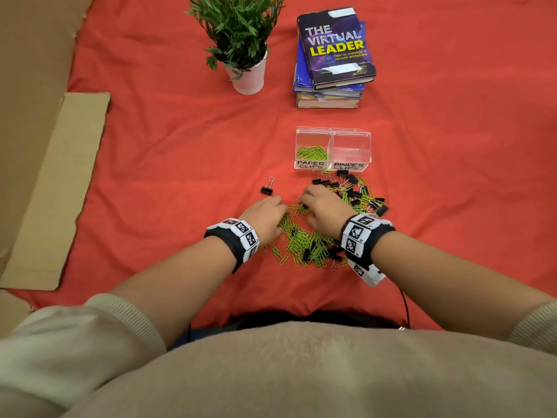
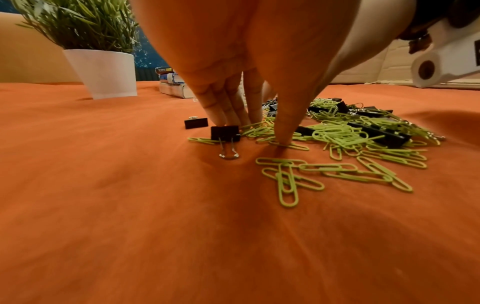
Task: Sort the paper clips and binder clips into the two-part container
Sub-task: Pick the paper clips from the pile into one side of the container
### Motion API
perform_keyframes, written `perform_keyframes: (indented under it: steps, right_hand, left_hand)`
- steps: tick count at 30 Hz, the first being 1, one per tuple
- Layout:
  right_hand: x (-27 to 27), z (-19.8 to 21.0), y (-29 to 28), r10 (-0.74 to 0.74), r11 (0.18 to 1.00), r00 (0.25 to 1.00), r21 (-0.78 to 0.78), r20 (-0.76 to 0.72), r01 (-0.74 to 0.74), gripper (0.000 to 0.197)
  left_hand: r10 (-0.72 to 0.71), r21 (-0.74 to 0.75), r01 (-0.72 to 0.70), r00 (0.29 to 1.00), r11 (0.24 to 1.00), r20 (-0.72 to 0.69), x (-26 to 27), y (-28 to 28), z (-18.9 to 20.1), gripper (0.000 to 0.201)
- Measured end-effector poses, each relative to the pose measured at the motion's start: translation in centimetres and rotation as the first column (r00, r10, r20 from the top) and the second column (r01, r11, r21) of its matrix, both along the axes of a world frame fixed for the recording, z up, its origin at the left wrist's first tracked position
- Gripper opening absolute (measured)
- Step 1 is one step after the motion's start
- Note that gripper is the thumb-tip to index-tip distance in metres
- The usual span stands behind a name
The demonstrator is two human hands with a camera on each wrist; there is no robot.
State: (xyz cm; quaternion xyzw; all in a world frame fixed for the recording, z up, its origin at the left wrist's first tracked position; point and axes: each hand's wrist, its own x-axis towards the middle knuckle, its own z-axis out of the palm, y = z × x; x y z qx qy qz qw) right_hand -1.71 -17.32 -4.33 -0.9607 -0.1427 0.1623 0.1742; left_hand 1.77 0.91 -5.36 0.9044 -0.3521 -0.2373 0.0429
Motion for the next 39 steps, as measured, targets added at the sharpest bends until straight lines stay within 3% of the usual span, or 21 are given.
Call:
perform_keyframes:
  steps: [5,11,15,18,21,25,29,32,35,39]
  right_hand:
    - [0.6,-1.2,1.2,0.127,0.990,0.988,-0.057,-0.086,-0.133,0.058]
    - [-0.2,-2.2,0.8,0.119,0.989,0.993,-0.089,-0.020,-0.120,0.023]
    - [-0.8,-2.6,0.6,0.093,0.992,0.996,-0.080,-0.011,-0.093,0.021]
    - [-0.7,-1.8,0.7,0.020,0.995,0.997,-0.099,-0.073,-0.028,0.024]
    - [0.1,-0.5,0.3,-0.174,0.984,0.974,0.011,-0.145,0.178,0.016]
    - [2.9,1.9,-1.5,-0.424,0.842,0.861,0.229,-0.280,0.489,0.013]
    - [7.1,4.2,-3.2,-0.551,0.621,0.720,0.369,-0.422,0.691,0.013]
    - [10.0,4.6,-3.4,-0.616,0.695,0.745,0.269,-0.257,0.667,0.019]
    - [11.2,4.7,-3.0,-0.552,0.821,0.827,0.104,-0.109,0.562,0.021]
    - [10.2,4.4,-3.0,-0.463,0.885,0.886,0.063,0.011,0.461,0.026]
  left_hand:
    - [-0.035,0.011,0.035,0.999,0.999,0.020,0.0,-0.2,0.1,0.037]
    - [-0.029,0.010,0.029,0.999,1.000,0.035,0.0,-0.4,0.0,0.024]
    - [-0.041,0.010,0.040,0.996,0.999,0.084,-0.1,-0.6,0.1,0.019]
    - [-0.042,0.022,0.040,0.994,0.999,0.097,-0.1,-0.7,0.1,0.018]
    - [-0.019,0.014,0.018,0.995,1.000,0.101,-0.1,-0.9,-0.1,0.021]
    - [0.058,-0.037,-0.057,0.998,0.998,0.033,0.4,-1.1,0.2,0.013]
    - [0.263,-0.157,-0.283,0.955,0.946,-0.139,1.4,-1.6,1.1,0.011]
    - [0.360,-0.245,-0.409,0.906,0.879,-0.222,2.4,-2.3,1.8,0.011]
    - [0.408,-0.312,-0.467,0.882,0.828,-0.236,3.8,-3.3,2.8,0.011]
    - [0.407,-0.369,-0.455,0.890,0.810,-0.204,6.3,-5.3,4.0,0.011]
